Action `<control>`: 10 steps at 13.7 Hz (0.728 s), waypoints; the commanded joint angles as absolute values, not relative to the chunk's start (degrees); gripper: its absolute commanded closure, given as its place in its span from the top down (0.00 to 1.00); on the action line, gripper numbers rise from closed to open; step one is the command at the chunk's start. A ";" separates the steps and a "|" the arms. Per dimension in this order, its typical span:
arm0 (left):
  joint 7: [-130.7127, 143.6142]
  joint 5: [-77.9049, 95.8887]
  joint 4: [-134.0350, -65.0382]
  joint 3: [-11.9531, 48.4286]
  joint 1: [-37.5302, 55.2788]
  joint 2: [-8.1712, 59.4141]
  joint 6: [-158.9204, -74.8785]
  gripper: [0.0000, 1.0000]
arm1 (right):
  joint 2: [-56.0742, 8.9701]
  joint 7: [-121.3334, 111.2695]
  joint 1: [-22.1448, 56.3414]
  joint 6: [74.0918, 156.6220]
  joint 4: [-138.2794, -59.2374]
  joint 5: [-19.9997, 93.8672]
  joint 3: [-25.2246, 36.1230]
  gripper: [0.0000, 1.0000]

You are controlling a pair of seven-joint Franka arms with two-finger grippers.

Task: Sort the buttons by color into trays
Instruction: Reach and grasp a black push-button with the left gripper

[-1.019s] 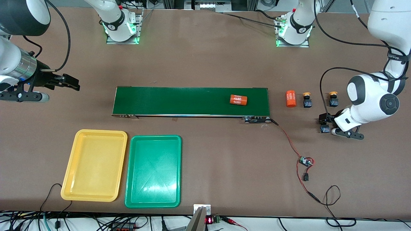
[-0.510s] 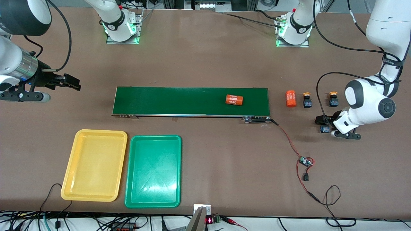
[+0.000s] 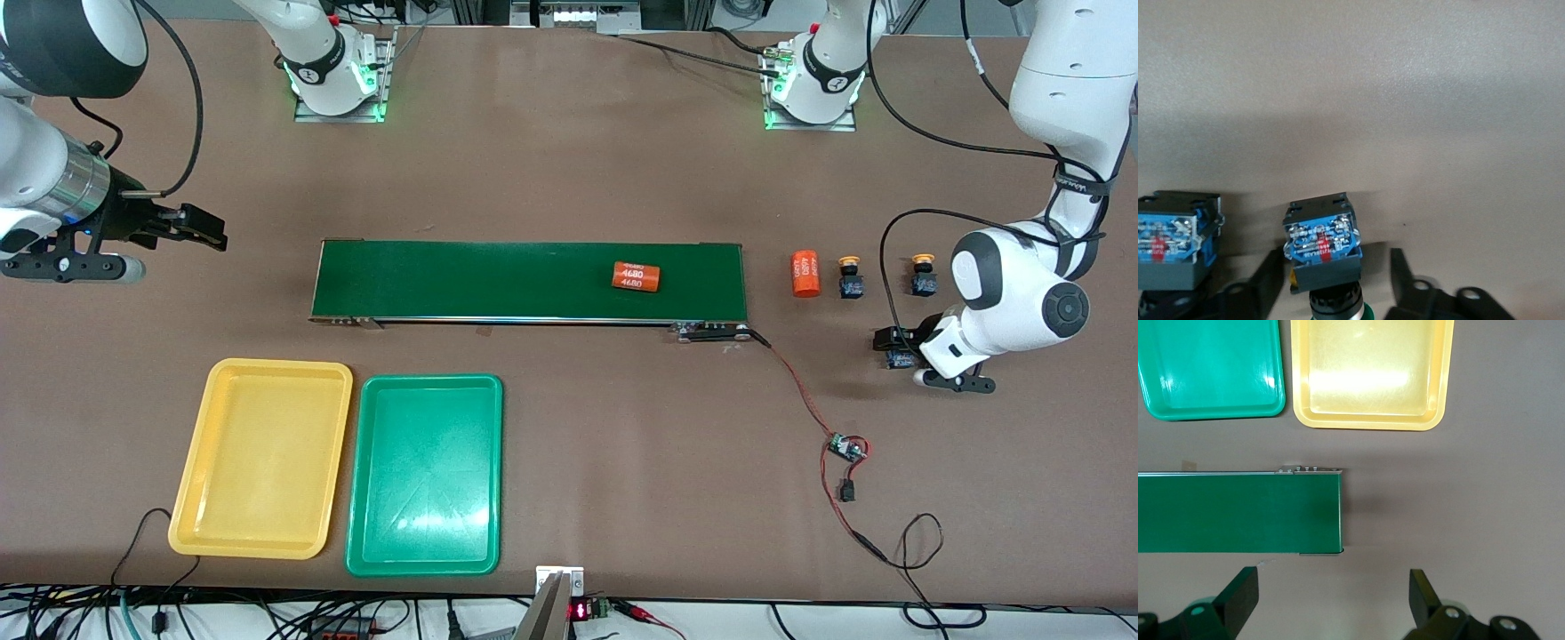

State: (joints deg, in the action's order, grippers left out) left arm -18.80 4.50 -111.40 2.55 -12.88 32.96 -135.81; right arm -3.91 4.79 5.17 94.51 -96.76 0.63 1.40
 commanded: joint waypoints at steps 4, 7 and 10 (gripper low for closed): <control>-18.81 5.36 -110.74 3.16 -11.52 29.20 -131.07 0.03 | -3.52 5.80 5.89 95.01 -97.21 1.49 1.49 1.00; -18.55 5.54 -110.65 3.69 -7.75 24.01 -123.42 0.00 | -3.52 5.71 5.89 95.01 -97.21 1.41 1.49 1.00; -14.69 5.54 -111.01 3.69 -2.39 19.70 -117.71 0.00 | -3.52 5.71 5.71 95.45 -97.21 1.32 1.58 1.00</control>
